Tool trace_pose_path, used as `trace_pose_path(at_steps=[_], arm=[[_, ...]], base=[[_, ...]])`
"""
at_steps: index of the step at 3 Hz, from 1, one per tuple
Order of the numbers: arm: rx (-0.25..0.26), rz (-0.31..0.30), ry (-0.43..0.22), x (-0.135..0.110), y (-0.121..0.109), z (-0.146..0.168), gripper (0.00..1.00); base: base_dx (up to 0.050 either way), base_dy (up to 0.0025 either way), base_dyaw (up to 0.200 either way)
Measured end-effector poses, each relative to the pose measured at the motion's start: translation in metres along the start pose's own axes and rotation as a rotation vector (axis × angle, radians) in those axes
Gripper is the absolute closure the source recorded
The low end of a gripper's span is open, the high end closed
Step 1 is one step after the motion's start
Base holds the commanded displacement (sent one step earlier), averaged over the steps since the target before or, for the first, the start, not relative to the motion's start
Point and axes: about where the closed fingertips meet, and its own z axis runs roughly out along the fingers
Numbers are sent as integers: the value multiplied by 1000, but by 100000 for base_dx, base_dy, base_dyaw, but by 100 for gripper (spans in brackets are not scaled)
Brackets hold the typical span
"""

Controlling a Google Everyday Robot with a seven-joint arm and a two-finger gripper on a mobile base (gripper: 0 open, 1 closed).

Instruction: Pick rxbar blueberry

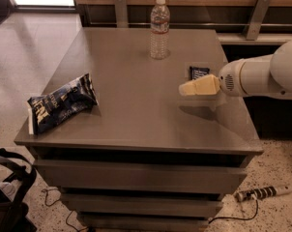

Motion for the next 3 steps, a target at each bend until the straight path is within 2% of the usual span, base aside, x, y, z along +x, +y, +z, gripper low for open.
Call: trace_pose_path(at_steps=[1,2,3], arm=[[64,83,8,6,-2,3,0],[116,120,-7,1,-1,3,0],[113,109,0,-1,1,9,0]], base=[[0,0,0],[0,0,0],[0,0,0]])
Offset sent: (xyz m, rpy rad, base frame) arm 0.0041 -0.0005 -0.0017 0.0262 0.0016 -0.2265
